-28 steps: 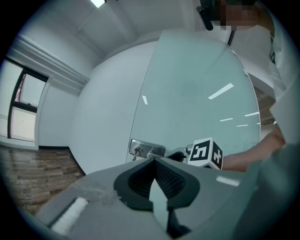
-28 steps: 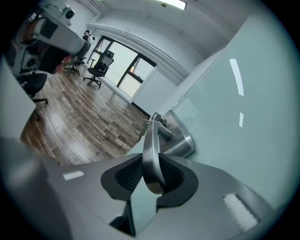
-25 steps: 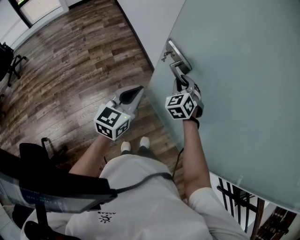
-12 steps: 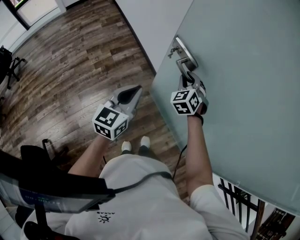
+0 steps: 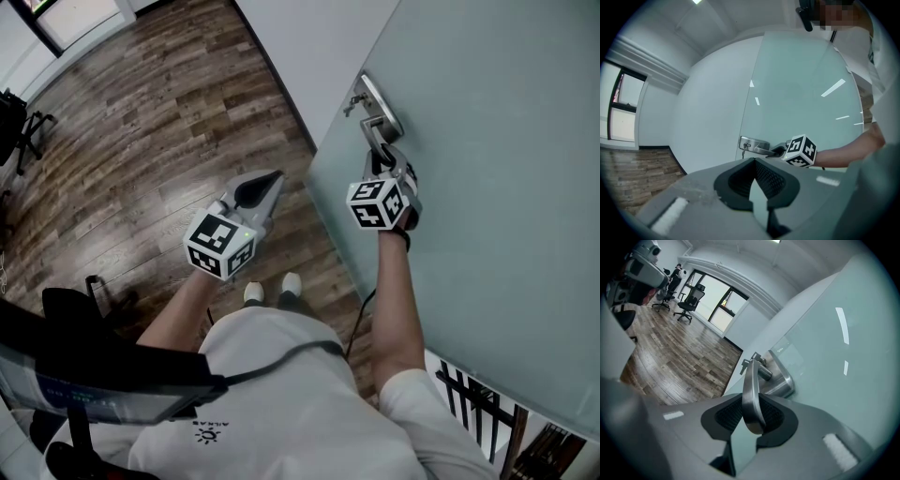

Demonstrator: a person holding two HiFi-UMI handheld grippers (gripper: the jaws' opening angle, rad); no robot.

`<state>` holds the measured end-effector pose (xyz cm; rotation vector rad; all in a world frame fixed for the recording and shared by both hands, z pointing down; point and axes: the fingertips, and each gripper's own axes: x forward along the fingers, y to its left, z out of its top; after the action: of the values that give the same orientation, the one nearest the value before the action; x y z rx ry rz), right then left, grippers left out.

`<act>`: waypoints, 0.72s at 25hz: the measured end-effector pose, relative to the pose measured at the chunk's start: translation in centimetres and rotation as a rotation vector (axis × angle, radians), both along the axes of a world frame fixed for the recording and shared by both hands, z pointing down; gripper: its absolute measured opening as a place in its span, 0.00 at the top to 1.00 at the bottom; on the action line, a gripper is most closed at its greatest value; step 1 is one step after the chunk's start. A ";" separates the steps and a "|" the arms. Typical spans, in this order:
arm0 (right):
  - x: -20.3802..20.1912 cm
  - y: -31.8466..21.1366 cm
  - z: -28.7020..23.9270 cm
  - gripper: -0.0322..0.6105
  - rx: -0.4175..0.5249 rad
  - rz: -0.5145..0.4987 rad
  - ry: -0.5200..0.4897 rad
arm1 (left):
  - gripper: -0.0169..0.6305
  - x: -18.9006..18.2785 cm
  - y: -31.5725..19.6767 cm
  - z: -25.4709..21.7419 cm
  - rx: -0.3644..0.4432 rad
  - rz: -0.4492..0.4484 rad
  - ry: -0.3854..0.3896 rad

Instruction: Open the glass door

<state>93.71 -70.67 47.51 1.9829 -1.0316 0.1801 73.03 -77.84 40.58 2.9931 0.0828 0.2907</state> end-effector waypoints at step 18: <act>-3.0 1.0 -1.6 0.68 -0.083 0.008 -0.025 | 0.97 -4.1 -1.6 -2.7 0.020 -0.033 0.041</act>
<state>90.74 -69.63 45.91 1.9142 -1.0168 0.2490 68.92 -79.42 37.84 3.0177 0.0344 0.2285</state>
